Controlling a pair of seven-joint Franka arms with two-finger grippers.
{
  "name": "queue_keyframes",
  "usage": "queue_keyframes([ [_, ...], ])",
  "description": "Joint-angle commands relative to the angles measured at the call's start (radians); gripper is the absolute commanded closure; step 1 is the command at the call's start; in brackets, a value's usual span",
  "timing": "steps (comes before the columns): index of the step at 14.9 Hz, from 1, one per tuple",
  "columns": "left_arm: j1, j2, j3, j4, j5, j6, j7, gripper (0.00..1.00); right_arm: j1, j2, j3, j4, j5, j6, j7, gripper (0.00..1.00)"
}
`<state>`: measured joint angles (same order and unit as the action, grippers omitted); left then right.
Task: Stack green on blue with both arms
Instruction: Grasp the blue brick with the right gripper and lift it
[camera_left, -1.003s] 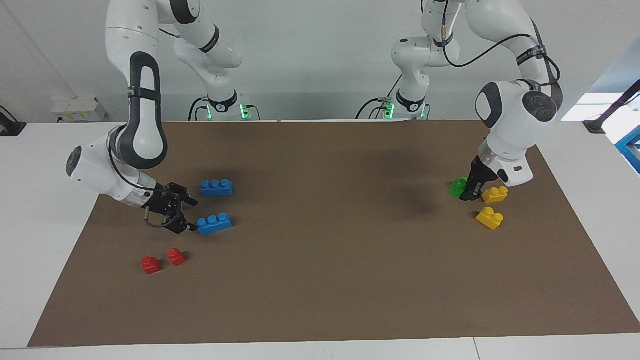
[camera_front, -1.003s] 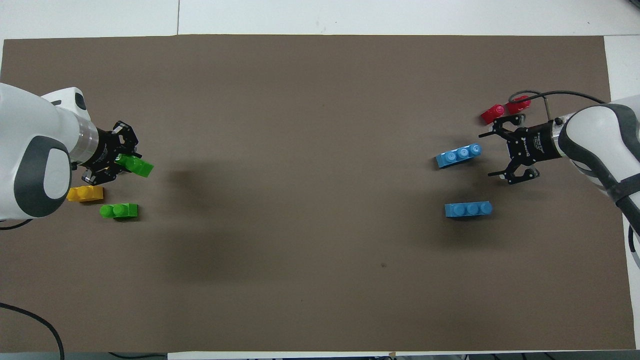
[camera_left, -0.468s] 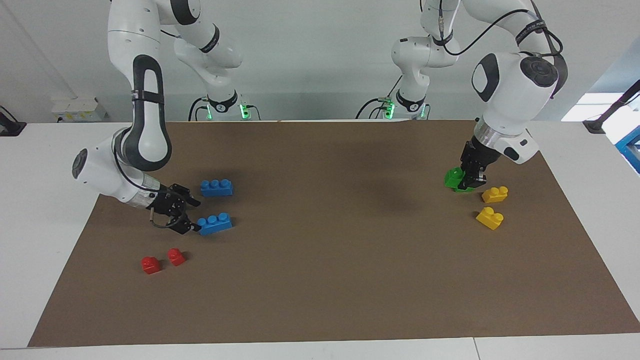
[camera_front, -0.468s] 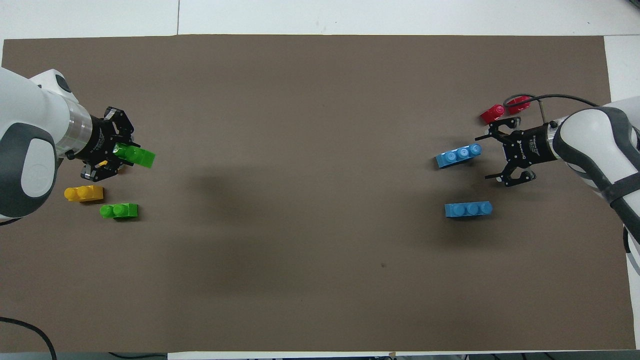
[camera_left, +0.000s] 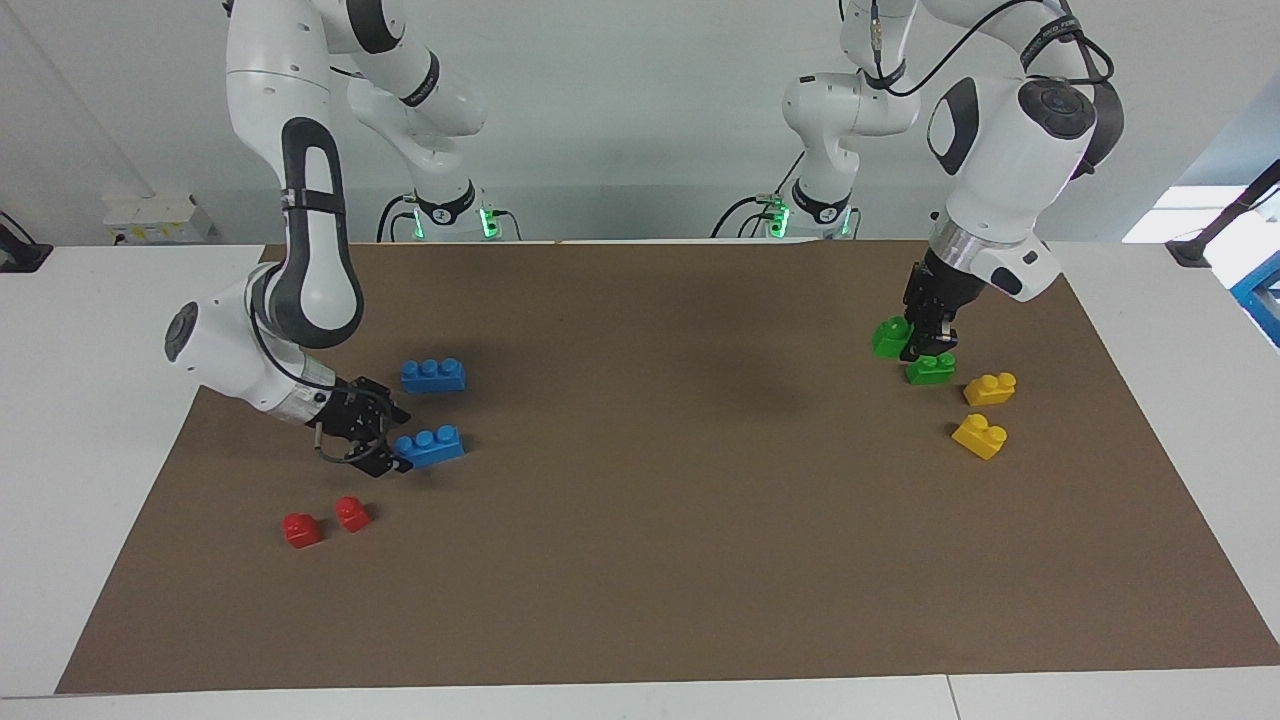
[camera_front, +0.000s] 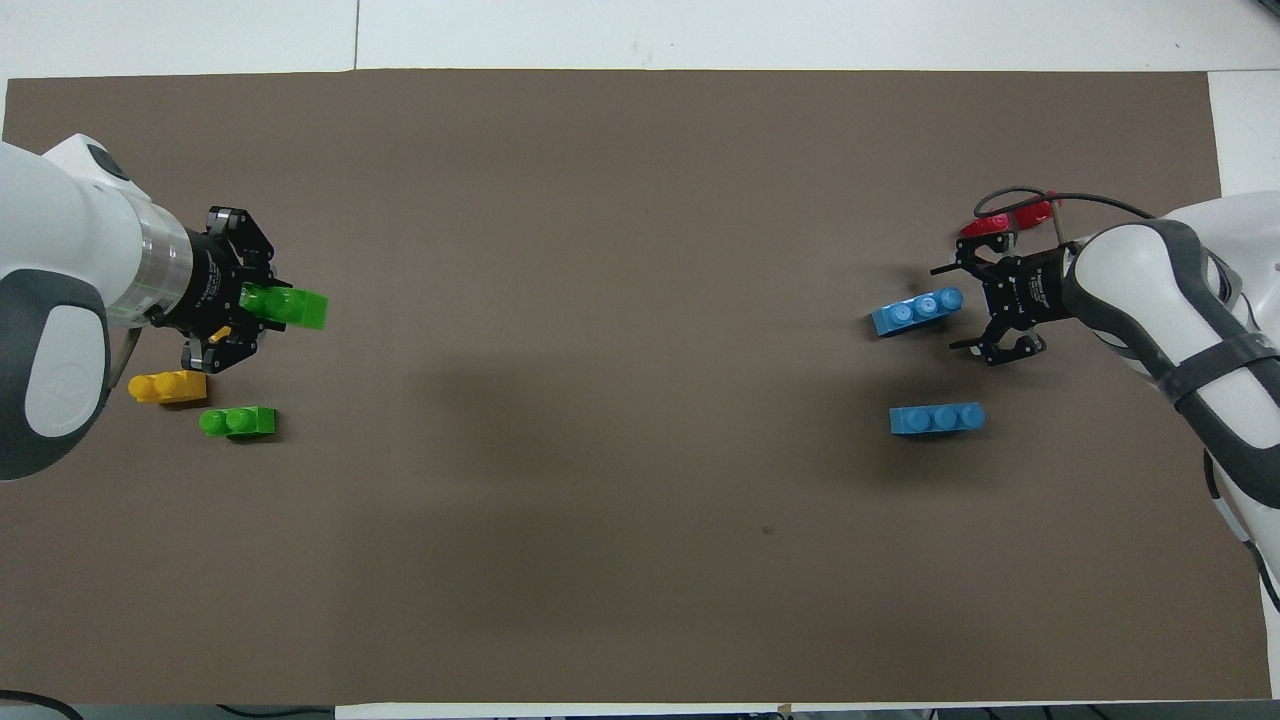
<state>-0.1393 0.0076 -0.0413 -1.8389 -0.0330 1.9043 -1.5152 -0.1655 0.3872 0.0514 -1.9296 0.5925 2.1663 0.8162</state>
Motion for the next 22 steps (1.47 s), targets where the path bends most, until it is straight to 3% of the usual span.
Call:
queue_keyframes([
  [1, -0.010, -0.021, 0.006, -0.010, -0.016, -0.027, -0.013, 1.00, 0.004, 0.012, 0.002, -0.006, 0.040, 0.030, -0.031, 0.00],
  [5, -0.010, -0.021, 0.008, -0.010, -0.027, -0.025, -0.029, 1.00, 0.007, 0.013, 0.002, -0.008, 0.040, 0.061, -0.031, 0.00],
  [6, -0.008, -0.023, 0.008, -0.011, -0.027, -0.024, -0.030, 1.00, 0.007, 0.013, 0.001, -0.008, 0.040, 0.060, -0.029, 0.08],
  [7, -0.008, -0.023, 0.008, -0.011, -0.027, -0.024, -0.030, 1.00, 0.015, 0.012, 0.001, -0.012, 0.038, 0.059, -0.038, 0.20],
  [8, -0.008, -0.023, 0.008, -0.011, -0.027, -0.024, -0.030, 1.00, 0.021, 0.009, 0.001, -0.025, 0.038, 0.061, -0.092, 0.42],
  [10, -0.010, -0.025, 0.008, -0.013, -0.027, -0.022, -0.030, 1.00, 0.011, 0.006, -0.001, -0.031, 0.038, 0.043, -0.207, 0.97],
  [14, -0.008, -0.028, 0.008, -0.014, -0.027, -0.022, -0.031, 1.00, -0.015, 0.002, -0.004, -0.031, 0.026, -0.008, -0.394, 1.00],
  [22, -0.017, -0.034, 0.006, -0.028, -0.027, -0.028, -0.233, 1.00, 0.030, -0.083, -0.002, -0.023, 0.024, -0.106, -0.143, 1.00],
])
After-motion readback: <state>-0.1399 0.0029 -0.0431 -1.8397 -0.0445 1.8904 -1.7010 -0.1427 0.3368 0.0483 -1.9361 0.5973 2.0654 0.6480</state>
